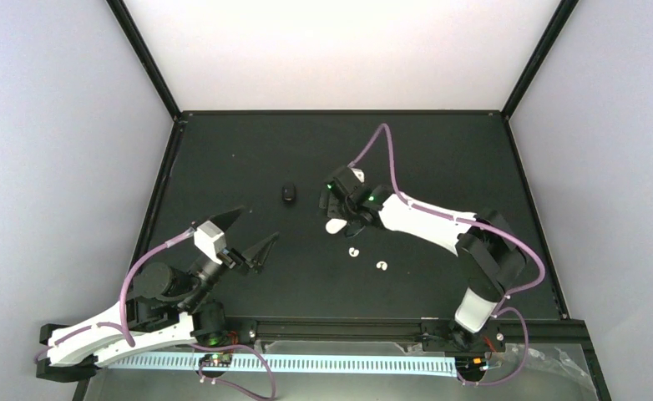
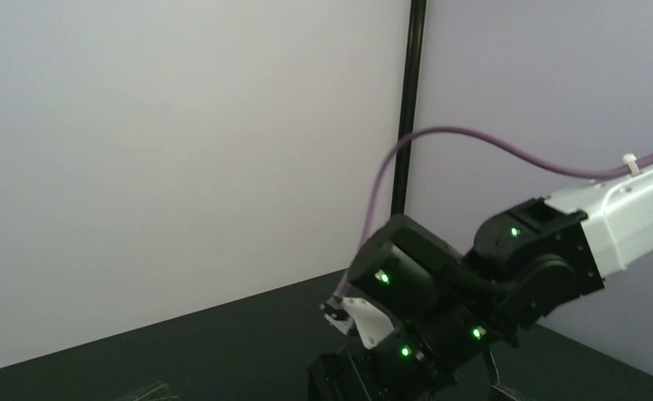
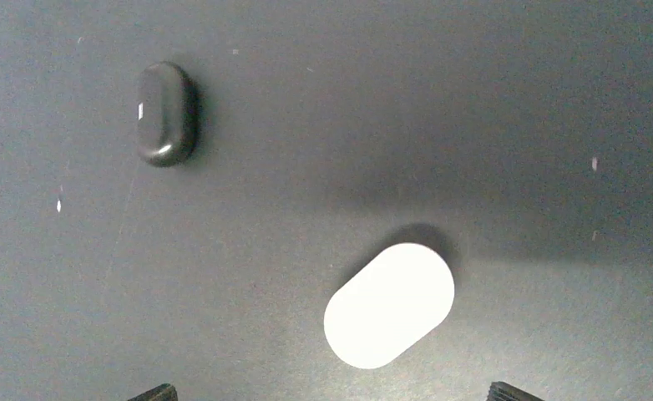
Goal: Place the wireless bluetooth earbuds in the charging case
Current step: Adjust the charging case at the center of the board.
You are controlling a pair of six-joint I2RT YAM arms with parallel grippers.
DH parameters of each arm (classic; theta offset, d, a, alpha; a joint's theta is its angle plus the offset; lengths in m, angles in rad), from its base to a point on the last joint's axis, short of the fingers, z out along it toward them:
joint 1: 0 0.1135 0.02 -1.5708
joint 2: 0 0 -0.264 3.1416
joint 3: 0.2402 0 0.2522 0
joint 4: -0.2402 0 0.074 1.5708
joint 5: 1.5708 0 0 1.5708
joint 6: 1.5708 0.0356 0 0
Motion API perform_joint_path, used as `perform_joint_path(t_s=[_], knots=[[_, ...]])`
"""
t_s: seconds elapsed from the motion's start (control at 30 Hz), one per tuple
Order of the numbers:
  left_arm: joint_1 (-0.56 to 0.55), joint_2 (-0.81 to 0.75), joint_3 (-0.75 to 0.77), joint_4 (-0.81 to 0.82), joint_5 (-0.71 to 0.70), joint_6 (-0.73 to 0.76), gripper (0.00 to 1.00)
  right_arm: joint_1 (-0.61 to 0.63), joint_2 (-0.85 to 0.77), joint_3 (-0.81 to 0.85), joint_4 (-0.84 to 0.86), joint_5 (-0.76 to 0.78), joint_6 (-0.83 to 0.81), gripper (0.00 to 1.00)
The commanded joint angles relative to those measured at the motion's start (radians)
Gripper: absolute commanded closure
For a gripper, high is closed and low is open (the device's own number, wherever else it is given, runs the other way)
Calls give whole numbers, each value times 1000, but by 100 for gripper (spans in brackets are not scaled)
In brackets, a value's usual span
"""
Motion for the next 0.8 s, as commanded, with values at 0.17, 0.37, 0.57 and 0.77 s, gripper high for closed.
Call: perform_joint_path(t_s=[0.17, 0.37, 0.57, 0.77], knots=[[-7, 20, 1, -16, -25, 20, 1, -9, 198, 275, -383, -67, -700, 1], [-7, 36, 3, -30, -25, 19, 1, -8, 296, 355, -396, -70, -805, 0], [-7, 49, 4, -29, -18, 22, 1, -9, 337, 355, -361, -70, -861, 0], [-7, 65, 7, -29, -6, 26, 1, -32, 392, 397, -374, -130, -899, 11]])
